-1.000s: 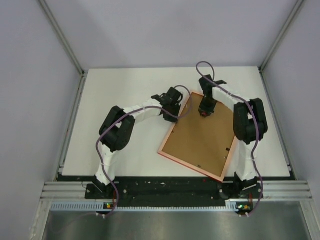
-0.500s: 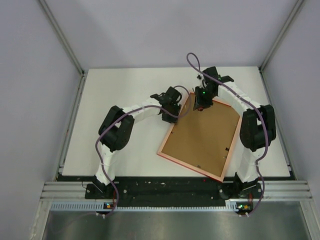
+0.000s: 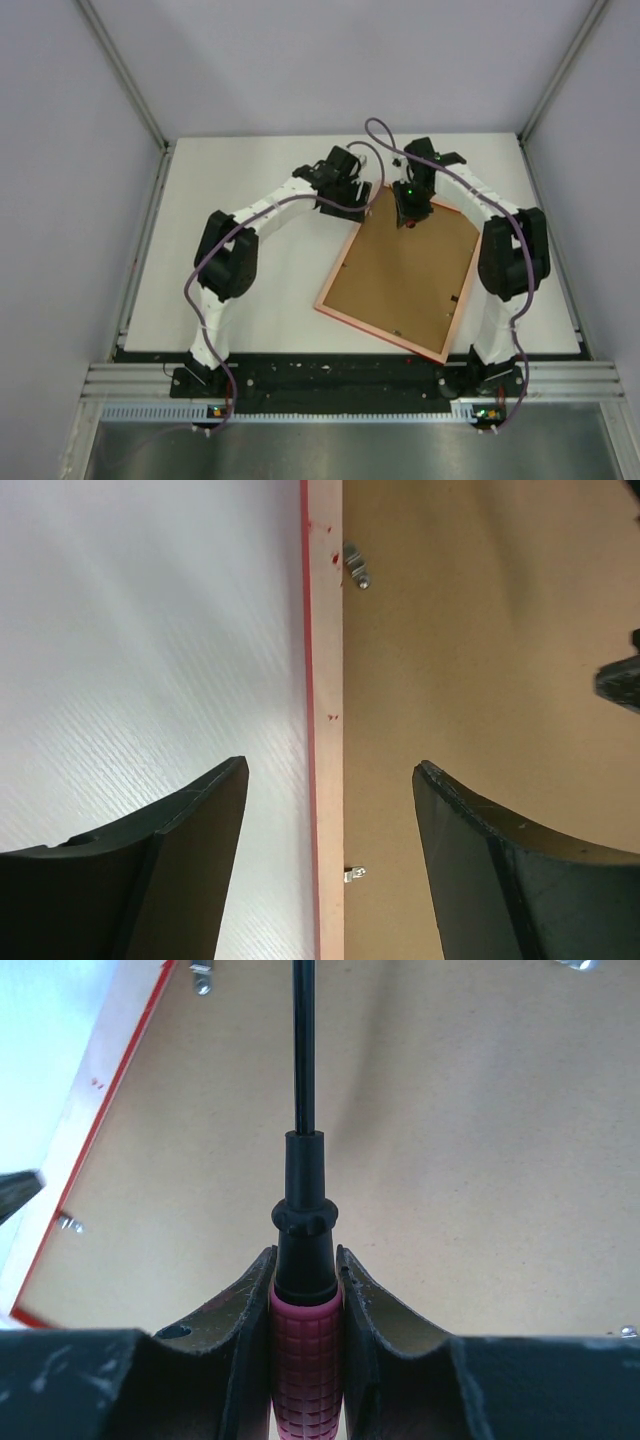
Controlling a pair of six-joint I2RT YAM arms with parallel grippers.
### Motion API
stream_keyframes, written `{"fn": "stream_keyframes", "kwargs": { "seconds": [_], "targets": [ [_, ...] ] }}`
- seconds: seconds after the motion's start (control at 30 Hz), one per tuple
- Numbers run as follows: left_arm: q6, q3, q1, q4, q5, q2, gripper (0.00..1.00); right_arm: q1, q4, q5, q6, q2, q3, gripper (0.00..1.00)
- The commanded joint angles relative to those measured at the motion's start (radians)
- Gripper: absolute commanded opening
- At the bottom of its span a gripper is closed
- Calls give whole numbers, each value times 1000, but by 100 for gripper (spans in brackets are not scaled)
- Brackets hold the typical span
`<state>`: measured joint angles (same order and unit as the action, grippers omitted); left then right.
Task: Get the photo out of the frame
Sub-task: Adjust the photo frame at the center of the board.
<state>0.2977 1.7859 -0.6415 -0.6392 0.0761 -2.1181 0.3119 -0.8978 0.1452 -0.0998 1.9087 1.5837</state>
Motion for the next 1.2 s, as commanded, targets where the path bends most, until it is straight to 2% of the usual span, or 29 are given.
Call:
{"fn": "stream_keyframes", "kwargs": {
  "seconds": [0.0, 0.27, 0.5, 0.67, 0.93, 1.17],
  "targets": [
    [-19, 82, 11, -5, 48, -20, 71, -4, 74, -91, -61, 30, 24, 0],
    [27, 6, 22, 42, 155, -62, 63, 4, 221, -115, -161, 113, 58, 0],
    [11, -31, 29, 73, 154, -60, 61, 39, 226, -166, -189, 181, 130, 0],
    [-22, 35, 29, 53, 122, -80, 63, 26, 249, -200, -164, 127, 104, 0],
    [-17, 179, 29, 6, -35, -172, 63, -13, 252, -295, -84, -6, 62, 0],
    [-17, 311, 28, -10, -67, -253, 63, -72, 260, -341, -40, -134, 1, 0]
  ]
}}
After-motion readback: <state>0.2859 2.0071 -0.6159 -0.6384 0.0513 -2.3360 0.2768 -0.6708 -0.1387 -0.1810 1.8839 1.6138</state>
